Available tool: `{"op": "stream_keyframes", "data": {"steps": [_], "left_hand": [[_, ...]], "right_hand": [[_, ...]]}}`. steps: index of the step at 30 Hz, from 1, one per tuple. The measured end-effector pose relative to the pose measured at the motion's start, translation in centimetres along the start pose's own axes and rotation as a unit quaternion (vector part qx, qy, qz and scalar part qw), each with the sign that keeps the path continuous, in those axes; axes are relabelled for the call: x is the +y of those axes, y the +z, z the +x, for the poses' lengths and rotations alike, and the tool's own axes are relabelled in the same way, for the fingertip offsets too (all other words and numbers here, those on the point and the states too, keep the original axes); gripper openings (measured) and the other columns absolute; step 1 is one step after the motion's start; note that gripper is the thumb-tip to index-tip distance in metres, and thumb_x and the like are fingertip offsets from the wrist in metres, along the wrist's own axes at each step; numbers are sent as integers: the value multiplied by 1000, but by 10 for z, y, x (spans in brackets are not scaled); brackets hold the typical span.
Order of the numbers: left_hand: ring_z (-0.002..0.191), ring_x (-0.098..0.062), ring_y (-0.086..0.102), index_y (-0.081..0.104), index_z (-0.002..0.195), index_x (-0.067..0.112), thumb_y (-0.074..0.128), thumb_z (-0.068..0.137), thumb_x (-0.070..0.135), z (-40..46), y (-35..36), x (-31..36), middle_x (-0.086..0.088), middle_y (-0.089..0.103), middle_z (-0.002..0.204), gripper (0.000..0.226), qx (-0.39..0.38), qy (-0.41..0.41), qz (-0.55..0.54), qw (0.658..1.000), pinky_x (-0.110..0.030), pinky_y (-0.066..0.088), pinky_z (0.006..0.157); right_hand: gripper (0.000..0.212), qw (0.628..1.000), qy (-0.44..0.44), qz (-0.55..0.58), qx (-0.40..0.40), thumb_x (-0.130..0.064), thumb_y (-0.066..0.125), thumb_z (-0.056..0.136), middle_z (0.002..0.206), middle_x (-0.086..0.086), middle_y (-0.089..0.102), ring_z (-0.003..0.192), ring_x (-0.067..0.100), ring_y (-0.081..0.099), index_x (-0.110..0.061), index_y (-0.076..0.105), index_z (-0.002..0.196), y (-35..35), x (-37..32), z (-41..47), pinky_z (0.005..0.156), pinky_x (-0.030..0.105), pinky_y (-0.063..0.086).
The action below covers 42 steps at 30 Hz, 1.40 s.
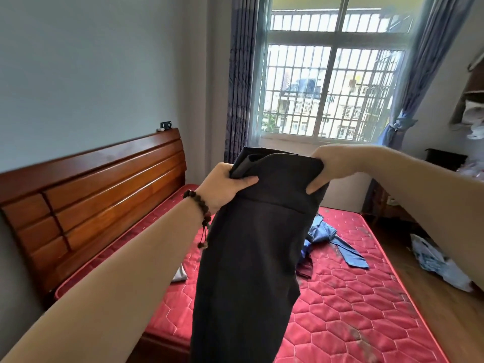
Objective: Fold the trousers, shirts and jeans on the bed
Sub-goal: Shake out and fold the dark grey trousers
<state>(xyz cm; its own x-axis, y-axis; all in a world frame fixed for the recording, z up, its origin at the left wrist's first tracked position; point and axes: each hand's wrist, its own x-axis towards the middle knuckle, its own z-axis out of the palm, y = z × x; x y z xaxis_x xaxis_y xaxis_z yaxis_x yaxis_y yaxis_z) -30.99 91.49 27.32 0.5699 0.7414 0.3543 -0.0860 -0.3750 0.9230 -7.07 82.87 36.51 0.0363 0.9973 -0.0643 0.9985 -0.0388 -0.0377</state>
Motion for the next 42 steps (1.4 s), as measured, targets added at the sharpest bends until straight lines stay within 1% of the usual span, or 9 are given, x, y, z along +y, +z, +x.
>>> {"op": "stream_keyframes", "data": {"steps": [3, 6, 8, 15, 19, 27, 31, 34, 42], "left_hand": [[73, -6, 70, 71, 87, 11, 67, 86, 11, 0, 0, -3, 2, 73, 82, 3, -12, -15, -5, 1000, -15, 53, 62], [73, -5, 70, 69, 91, 8, 66, 87, 9, 2, 0, -5, 0, 71, 88, 6, 2, -17, -41, 999, -14, 52, 61], [72, -5, 70, 69, 93, 7, 66, 87, 8, 3, 1, -7, -1, 71, 89, 7, 19, -27, -63, 997, -15, 53, 60], [75, -6, 71, 67, 91, 12, 65, 87, 9, -3, -17, -36, 5, 74, 83, 7, 33, -79, -64, 994, -17, 54, 61], [86, -12, 71, 66, 98, 11, 65, 86, 9, -11, -35, -71, 3, 75, 91, 12, 30, -116, -90, 989, -21, 56, 66], [89, -11, 69, 69, 92, 16, 60, 93, 23, 12, -44, -142, 2, 74, 93, 12, 143, -112, -74, 981, -25, 55, 80], [73, 1, 61, 64, 86, 19, 58, 94, 29, 45, -43, -172, 8, 66, 85, 13, 221, -37, 125, 967, -5, 43, 63], [75, -6, 53, 63, 99, 12, 55, 95, 33, 80, -49, -207, 5, 61, 86, 23, 281, 10, 253, 926, -8, 34, 62], [79, -36, 61, 58, 103, 6, 50, 92, 51, 224, -121, -346, -15, 66, 82, 47, 258, -14, 382, 887, -43, 47, 69]], "right_hand": [[13, 978, 2, 206, 42, -21, 83, 70, 71, -9, 72, 71, 11, 67, -21, 73, 79, 26, 31, 0, 64, 23, 54], [29, 825, -36, 539, 168, -16, 83, 64, 89, -1, 75, 86, 17, 71, -19, 73, 90, 58, 48, 2, 67, 26, 56], [38, 739, -63, 656, 137, -25, 83, 62, 106, 1, 73, 96, 19, 69, -23, 74, 99, 91, 43, 8, 74, 31, 57], [32, 715, -53, 672, 183, -11, 79, 63, 103, 7, 73, 96, 23, 70, -14, 73, 94, 144, 16, 31, 79, 30, 58], [34, 685, -69, 718, 101, -11, 72, 71, 109, 12, 71, 97, 24, 69, -10, 68, 105, 165, 5, 43, 84, 36, 57], [21, 744, -9, 633, 214, -6, 67, 86, 99, -1, 74, 95, 19, 68, -20, 69, 103, 213, -7, 100, 84, 32, 56], [12, 773, 60, 557, 299, -31, 58, 93, 95, -11, 69, 90, 5, 65, -25, 62, 103, 231, -7, 149, 82, 26, 51], [21, 796, 89, 456, 388, -40, 51, 95, 81, -19, 59, 73, -10, 56, -20, 56, 100, 245, -12, 194, 63, 9, 39], [42, 850, 157, 231, 447, -40, 50, 97, 74, 21, 65, 66, 40, 61, 0, 52, 110, 293, 14, 380, 58, 31, 32]]}}
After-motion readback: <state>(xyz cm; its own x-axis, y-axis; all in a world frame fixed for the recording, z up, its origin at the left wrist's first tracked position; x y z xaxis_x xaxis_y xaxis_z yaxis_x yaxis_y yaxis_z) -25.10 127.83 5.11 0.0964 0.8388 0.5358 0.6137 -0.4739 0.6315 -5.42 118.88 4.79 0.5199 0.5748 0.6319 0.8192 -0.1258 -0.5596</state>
